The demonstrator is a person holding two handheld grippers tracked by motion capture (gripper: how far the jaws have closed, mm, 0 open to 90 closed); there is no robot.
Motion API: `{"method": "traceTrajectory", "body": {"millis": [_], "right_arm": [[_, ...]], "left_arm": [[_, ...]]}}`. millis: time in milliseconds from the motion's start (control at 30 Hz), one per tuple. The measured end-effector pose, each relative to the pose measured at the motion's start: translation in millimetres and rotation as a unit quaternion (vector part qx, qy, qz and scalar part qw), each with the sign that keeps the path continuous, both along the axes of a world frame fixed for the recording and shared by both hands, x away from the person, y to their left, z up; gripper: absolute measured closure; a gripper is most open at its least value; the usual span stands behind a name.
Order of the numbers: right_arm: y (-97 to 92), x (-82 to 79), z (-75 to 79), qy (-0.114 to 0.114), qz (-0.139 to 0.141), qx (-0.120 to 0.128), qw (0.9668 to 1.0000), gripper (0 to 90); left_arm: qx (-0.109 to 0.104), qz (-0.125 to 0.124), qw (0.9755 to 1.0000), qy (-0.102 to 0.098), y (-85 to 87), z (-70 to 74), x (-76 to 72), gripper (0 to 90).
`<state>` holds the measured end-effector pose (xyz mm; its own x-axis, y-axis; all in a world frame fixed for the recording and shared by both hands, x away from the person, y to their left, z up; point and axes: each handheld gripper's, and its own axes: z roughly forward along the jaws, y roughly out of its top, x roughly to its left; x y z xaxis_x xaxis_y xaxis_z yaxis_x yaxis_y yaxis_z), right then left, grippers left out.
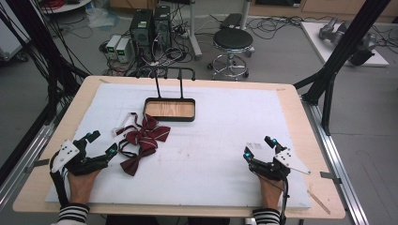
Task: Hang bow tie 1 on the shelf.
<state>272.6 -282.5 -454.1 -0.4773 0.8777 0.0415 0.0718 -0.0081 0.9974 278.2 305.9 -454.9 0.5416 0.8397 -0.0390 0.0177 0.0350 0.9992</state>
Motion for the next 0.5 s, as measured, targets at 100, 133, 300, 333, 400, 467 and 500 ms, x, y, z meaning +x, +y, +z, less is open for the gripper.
{"method": "traceTrajectory", "body": {"millis": [100,133,300,333,400,467,500], "right_arm": [[-0.5,0.2,-0.2,-0.006,-0.003,-0.001,1.0000,10.9],[-0.6,0.0,-0.2,-0.005,-0.003,0.001,1.0000,10.9],[-0.8,-0.2,-0.2,-0.005,-0.002,0.002,1.0000,10.9],[-0.9,-0.2,-0.2,-0.004,-0.002,0.002,1.0000,10.9],[-1.0,-0.1,-0.3,-0.005,-0.002,0.004,1.0000,10.9],[-1.2,0.3,-0.3,-0.006,-0.001,0.004,1.0000,10.9],[-1.2,0.3,-0.3,-0.006,-0.002,0.003,1.0000,10.9]], "left_arm": [[-0.002,0.002,1.0000,0.001,0.1,0.0,-0.1,13.3],[-0.002,0.002,1.0000,0.001,0.1,-0.1,0.0,13.3],[0.002,0.003,1.0000,0.000,-0.8,0.0,-0.3,13.4],[0.008,0.005,1.0000,-0.001,-1.8,0.2,-0.3,13.3],[0.010,0.005,0.9999,-0.001,-2.2,0.3,-0.5,13.4],[0.013,0.005,0.9999,-0.002,-2.6,0.3,-0.6,13.4],[0.012,0.005,0.9999,-0.002,-2.7,0.3,-0.6,13.4]]}}
